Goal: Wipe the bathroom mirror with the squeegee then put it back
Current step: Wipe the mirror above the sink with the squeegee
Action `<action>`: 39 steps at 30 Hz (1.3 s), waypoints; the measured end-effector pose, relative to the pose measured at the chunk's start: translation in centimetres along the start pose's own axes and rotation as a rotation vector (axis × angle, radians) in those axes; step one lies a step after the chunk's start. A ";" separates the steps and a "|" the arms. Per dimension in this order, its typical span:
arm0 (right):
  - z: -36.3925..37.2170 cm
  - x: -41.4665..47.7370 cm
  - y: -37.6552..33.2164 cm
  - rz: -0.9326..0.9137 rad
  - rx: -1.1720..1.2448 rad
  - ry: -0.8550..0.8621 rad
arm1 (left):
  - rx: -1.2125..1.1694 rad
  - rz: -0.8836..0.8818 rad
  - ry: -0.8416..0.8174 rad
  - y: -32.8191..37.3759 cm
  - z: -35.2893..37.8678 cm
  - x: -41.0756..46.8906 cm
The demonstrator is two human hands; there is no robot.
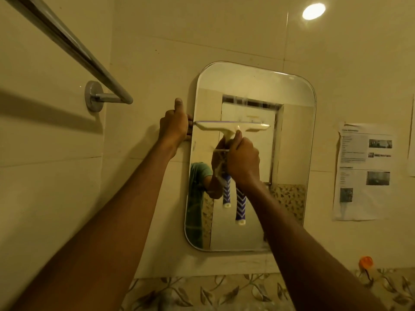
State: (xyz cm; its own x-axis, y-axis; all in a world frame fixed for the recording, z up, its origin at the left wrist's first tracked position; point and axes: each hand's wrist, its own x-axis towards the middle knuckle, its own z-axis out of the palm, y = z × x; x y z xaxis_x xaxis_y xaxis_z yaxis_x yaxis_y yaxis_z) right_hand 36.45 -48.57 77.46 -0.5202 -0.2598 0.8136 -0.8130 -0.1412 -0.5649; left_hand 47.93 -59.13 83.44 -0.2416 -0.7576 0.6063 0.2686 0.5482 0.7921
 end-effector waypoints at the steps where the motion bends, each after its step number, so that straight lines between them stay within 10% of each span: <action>1: 0.0 -1.5 0.6 0.019 0.005 -0.030 | 0.004 -0.002 0.000 0.1 0.0 0.0; 27: 2.4 -17.6 10.2 0.220 -0.065 -0.172 | 0.170 0.045 0.102 -4.2 0.5 -3.8; 39: 1.9 -10.7 7.5 0.087 -0.008 -0.113 | 0.196 -0.012 0.107 -7.3 0.0 -6.7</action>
State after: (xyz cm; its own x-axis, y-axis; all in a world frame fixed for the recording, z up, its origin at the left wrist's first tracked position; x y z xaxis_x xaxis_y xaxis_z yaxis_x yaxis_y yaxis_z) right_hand 36.45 -48.66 64.29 -0.5566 -0.3772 0.7402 -0.7683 -0.1054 -0.6314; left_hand 47.55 -58.07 73.55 -0.1406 -0.7920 0.5941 0.0771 0.5895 0.8041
